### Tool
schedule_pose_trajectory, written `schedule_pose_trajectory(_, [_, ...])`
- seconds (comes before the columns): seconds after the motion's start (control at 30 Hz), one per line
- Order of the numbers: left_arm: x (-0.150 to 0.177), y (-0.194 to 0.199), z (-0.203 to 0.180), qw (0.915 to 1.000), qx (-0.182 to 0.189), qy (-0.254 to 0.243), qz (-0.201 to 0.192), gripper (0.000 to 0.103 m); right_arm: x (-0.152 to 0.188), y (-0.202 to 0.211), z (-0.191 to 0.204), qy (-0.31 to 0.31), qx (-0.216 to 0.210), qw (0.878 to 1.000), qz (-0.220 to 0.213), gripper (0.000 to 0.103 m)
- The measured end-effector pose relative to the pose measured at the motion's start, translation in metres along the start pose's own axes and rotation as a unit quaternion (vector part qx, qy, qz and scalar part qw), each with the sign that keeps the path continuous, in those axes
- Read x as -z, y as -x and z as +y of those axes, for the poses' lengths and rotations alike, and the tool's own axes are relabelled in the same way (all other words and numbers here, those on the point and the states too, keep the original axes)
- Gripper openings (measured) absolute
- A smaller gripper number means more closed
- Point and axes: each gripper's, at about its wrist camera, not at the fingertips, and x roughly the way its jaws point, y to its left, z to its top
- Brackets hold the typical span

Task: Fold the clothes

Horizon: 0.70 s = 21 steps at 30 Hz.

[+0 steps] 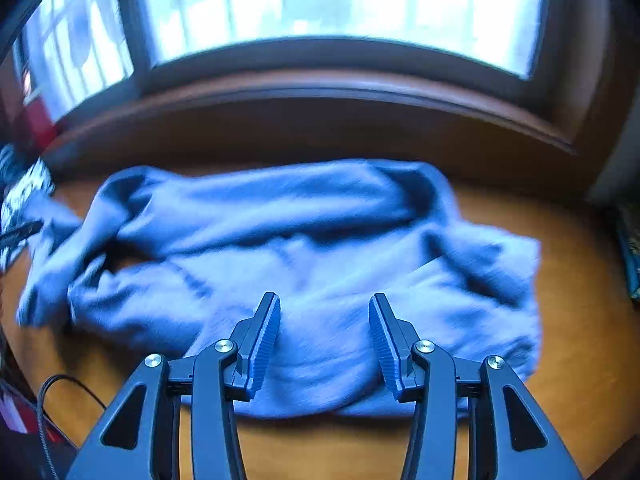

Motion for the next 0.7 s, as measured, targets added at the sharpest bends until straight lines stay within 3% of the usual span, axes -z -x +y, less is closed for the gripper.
schedule_pose_trajectory(0.2, [0.015,-0.047,0.018,0.9986,-0.009,0.008,0.052,0.076,0.018,-0.021,0.006,-0.029,-0.01,0.999,0.033,0.046])
schedule_pose_trajectory(0.37, [0.026,-0.041,0.013,0.9986,-0.012,-0.001,0.051,0.076,0.027,-0.02,-0.007,-0.05,0.006,0.998,0.042,0.046])
schedule_pose_trajectory(0.7, [0.065,-0.011,-0.017,0.9957,0.029,-0.022,0.085,0.076,0.048,-0.008,-0.057,-0.098,0.081,0.99,0.059,0.049])
